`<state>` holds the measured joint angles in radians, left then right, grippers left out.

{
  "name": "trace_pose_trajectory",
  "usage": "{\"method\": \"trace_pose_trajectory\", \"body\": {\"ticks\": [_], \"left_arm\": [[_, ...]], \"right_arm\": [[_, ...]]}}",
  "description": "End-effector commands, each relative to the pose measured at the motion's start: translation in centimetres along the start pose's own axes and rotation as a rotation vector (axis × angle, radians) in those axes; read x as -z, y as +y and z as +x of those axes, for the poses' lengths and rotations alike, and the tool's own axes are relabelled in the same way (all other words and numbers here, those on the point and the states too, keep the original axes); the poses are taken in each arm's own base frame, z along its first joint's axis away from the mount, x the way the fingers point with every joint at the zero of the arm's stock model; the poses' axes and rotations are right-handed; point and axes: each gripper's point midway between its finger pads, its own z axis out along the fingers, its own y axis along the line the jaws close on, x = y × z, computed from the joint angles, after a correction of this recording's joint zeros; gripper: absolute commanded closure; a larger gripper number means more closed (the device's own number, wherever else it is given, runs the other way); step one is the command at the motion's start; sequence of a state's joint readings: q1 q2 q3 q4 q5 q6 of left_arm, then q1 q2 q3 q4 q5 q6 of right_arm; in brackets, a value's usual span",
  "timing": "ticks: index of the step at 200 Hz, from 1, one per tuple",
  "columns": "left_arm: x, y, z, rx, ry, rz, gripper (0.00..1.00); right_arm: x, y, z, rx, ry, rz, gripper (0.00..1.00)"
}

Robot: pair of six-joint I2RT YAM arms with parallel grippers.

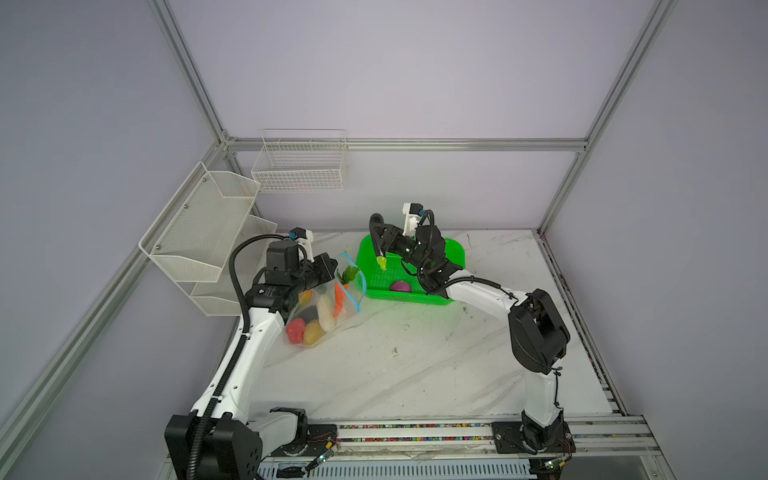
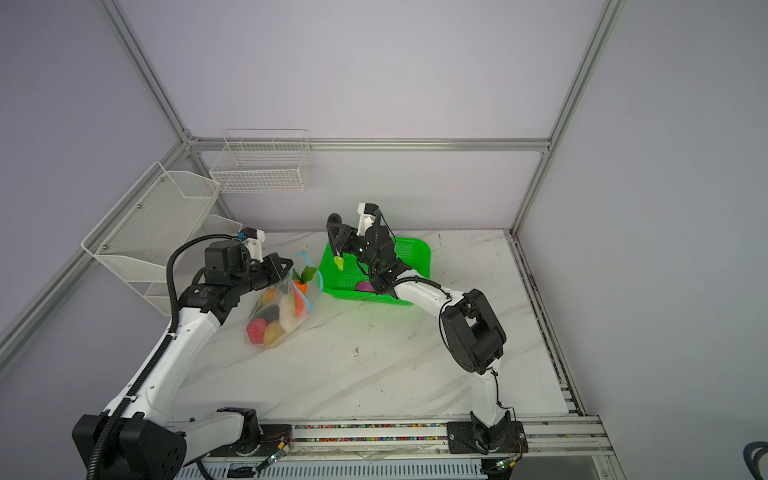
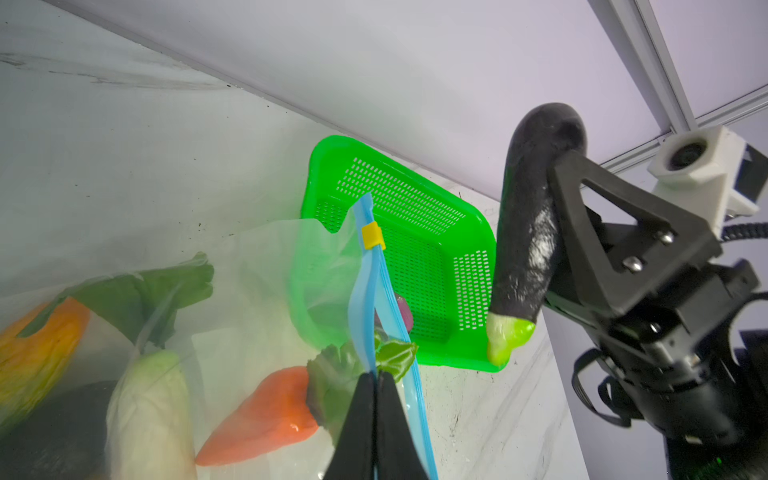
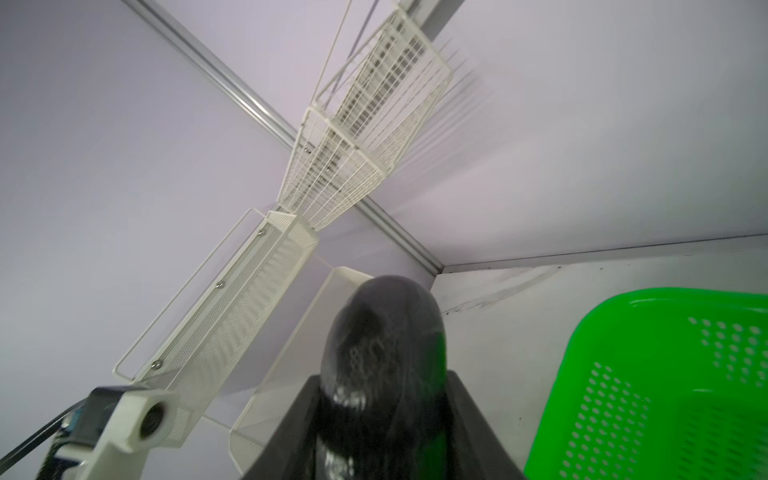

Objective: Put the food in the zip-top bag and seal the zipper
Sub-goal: 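Lift the eggplant out of the basket and carry it to the bag mouth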

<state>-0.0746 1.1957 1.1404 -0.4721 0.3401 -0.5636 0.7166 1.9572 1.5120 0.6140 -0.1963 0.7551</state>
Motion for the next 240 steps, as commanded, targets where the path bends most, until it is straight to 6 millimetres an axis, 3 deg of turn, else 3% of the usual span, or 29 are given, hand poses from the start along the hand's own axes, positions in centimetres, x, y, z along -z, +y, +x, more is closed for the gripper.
{"method": "trace_pose_trajectory", "body": {"ticks": [1,56,103,191,240], "left_arm": [[1.2,-1.9,-1.8,-0.021,-0.062,0.057,1.0],[1.3,-2.1,-1.8,-0.016,-0.065,0.064,1.0],[1.4,-2.1,-1.9,-0.016,-0.069,0.066,1.0],[1.7,-2.2,-2.0,-0.018,-0.075,0.066,1.0],[1.6,-2.2,-2.0,-0.019,-0.076,0.066,1.0]], "right_arm": [[1.0,2.6,-0.2,-0.018,-0.048,-0.059,0.65],[1.2,5.7,2.4,-0.017,-0.043,-0.102,0.64],[0.2,6.3,3.5,-0.025,-0.069,-0.099,0.63],[-0.5,5.1,6.0,-0.042,-0.148,0.039,0.6],[-0.1,5.7,7.4,-0.026,-0.139,0.063,0.56]]}}
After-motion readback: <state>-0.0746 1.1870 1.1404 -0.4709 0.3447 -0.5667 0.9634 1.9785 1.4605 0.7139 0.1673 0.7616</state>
